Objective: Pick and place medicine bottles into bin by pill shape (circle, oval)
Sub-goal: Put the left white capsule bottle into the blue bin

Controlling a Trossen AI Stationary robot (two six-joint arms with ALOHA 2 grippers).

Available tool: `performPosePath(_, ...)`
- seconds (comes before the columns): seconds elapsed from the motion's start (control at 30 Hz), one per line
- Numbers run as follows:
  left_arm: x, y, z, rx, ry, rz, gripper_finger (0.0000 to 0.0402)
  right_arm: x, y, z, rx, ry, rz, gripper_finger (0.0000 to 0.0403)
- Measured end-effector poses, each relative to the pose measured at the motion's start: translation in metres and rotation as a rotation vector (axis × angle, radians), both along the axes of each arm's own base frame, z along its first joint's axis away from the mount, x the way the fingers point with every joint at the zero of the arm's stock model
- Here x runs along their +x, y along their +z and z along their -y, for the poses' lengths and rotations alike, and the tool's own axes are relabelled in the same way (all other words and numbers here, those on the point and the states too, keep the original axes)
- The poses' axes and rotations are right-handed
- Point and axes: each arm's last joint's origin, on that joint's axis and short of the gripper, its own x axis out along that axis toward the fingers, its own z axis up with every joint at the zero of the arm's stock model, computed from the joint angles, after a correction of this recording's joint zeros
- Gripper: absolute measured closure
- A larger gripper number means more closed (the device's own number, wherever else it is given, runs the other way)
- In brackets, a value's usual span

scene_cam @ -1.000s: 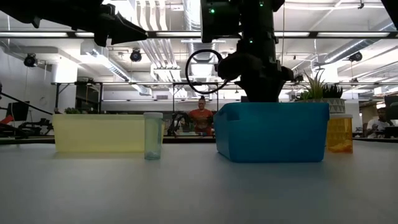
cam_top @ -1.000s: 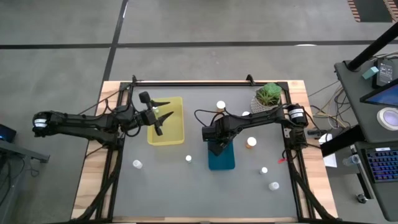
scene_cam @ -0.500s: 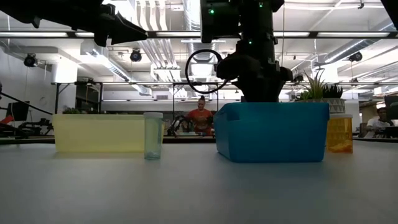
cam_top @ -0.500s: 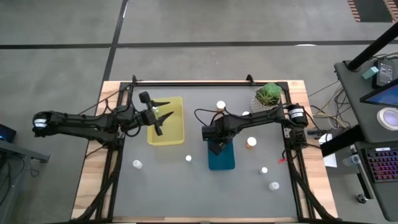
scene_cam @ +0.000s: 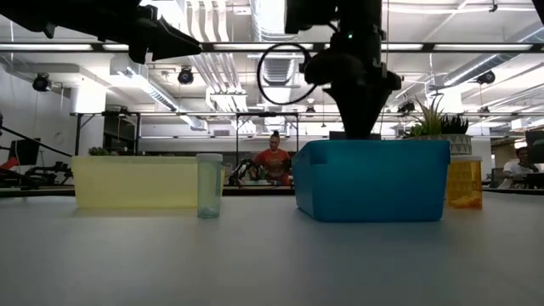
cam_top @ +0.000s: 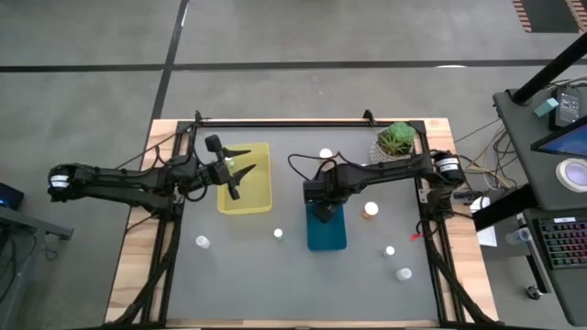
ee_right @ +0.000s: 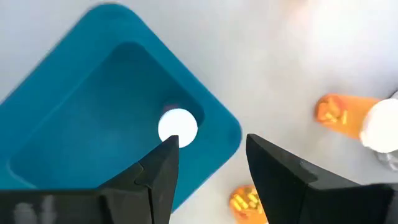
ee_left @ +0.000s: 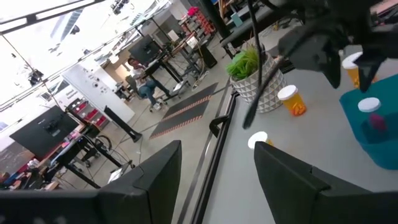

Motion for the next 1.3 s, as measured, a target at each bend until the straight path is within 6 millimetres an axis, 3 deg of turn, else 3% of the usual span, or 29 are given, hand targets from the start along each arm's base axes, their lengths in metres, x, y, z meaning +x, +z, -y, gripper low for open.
performPosePath(0.37,0.0,0.0,0.0,0.0,0.0,0.002,0.0214,-0.016,0.036,-0.015,-0.12,0.122,0.116,0.0225)
performPosePath(0.63,0.0,0.003,0.0,-0.037,0.001,0.047,0.0214,-0.022,0.052,-0.038,-0.19,0.371,0.247,0.0239)
performPosePath(1.03,0.007,-0.004,0.0,-0.3,0.0,0.131,0.0214,-0.046,0.031,-0.041,-0.364,0.681,0.668,0.0255)
performPosePath(1.3,0.013,-0.009,0.001,-0.436,-0.036,0.158,0.0214,-0.075,0.032,-0.034,-0.558,0.78,0.938,0.0257)
